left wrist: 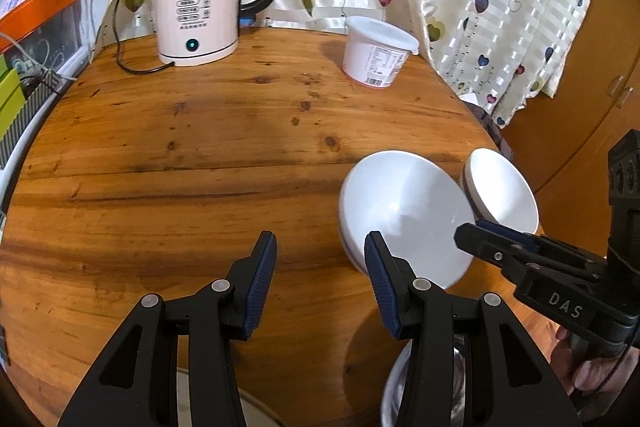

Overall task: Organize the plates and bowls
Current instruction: 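Close both grippers on the rim of the white bowl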

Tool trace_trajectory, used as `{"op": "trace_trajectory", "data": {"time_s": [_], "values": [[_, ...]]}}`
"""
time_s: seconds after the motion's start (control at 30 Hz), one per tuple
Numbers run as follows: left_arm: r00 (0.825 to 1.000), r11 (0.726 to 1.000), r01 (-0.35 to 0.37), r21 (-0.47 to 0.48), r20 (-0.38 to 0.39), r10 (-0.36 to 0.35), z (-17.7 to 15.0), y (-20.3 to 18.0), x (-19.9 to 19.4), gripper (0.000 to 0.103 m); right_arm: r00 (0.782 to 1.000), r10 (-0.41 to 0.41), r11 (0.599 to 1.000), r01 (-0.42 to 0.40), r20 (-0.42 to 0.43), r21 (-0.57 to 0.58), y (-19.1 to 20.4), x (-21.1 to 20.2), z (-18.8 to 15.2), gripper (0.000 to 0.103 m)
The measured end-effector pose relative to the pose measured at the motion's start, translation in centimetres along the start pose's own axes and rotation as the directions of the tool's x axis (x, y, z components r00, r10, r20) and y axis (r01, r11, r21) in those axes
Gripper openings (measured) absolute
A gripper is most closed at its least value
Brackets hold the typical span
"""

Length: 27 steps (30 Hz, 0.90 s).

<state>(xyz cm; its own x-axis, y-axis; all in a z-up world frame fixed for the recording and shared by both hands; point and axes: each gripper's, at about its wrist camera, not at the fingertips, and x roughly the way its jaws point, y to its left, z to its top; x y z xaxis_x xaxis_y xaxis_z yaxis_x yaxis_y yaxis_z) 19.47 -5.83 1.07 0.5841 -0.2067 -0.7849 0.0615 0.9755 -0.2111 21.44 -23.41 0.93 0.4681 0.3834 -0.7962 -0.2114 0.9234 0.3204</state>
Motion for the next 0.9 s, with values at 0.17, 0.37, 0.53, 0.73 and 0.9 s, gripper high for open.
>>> {"op": "trace_trajectory", "data": {"time_s": [0.17, 0.37, 0.53, 0.73, 0.9], "values": [[1.000, 1.000, 0.013, 0.008, -0.012, -0.013, 0.3, -0.6, 0.8, 0.047, 1.000, 0.007, 1.000, -0.007, -0.003, 0.013, -0.4, 0.3, 0.3, 0.028], [0.999, 1.000, 0.022, 0.022, -0.026, -0.021, 0.6, -1.2, 1.6, 0.040, 1.000, 0.013, 1.000, -0.013, -0.006, 0.018, -0.5, 0.6, 0.5, 0.024], [0.999, 0.999, 0.029, 0.032, -0.037, -0.028, 0.7, -1.7, 2.2, 0.034, 1.000, 0.013, 1.000, -0.013, -0.006, 0.020, -0.6, 0.7, 0.5, 0.019], [0.999, 0.998, 0.022, 0.053, -0.036, -0.020, 0.7, -2.3, 2.4, 0.032, 1.000, 0.013, 1.000, -0.013, -0.003, 0.021, -0.7, 0.8, 0.5, 0.015], [1.000, 0.998, 0.008, 0.062, -0.027, -0.006, 0.7, -2.6, 2.3, 0.032, 1.000, 0.014, 1.000, -0.014, -0.004, 0.017, -0.6, 0.7, 0.5, 0.015]]}}
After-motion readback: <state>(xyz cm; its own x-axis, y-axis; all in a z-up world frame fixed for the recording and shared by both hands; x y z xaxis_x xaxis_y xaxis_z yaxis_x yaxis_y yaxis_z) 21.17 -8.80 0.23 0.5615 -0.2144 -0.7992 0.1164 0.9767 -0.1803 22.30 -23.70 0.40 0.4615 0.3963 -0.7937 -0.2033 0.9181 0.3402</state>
